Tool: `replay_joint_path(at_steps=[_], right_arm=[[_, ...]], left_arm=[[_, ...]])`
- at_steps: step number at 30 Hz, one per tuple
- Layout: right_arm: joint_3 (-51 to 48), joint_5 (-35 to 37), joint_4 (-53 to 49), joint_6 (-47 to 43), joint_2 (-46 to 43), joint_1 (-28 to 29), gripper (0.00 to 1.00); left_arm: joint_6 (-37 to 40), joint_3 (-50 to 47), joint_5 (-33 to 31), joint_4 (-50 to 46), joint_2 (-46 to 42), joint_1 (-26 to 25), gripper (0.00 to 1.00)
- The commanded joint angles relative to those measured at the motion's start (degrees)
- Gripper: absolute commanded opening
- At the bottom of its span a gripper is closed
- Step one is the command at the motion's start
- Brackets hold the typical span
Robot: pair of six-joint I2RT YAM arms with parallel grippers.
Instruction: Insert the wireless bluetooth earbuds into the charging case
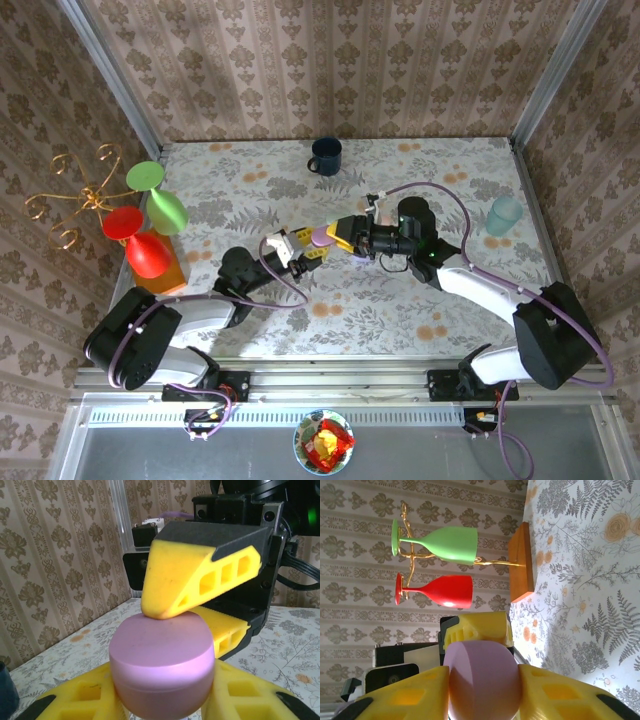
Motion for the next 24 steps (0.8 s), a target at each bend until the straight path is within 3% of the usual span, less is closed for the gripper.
replay_joint_path(at_steps=[1,6,10,17,24], right_arm=[[-0.54,-1.65,3.90,1.18,0.52,-0.43,0.32],[-0.81,-1.31,3.61,0.12,0.43,-0.70,0.21],[-1.16,0.06,2.91,-2.06,-0.25,-1.38,0.21],[-3.84,5.22,-0.01,-6.01,-1.16,-4.33,0.20],[-6.97,6.45,0.44,-5.11,3.84,-5.15,0.19]], left_arm=[[1.30,1.26,0.45,1.51,0.36,-0.36,0.30],[1.37,0.73,-0.25,1.32,-0.08,-0.26,0.36],[2.17,0.45,0.01,-2.27,-1.59,0.51,0.43],[6.87,-0.07,0.93,-20.82,-9.27,0.45,0.76],[5.88,-3.10,-0.29,-34.41,-15.91,-0.63,0.92]])
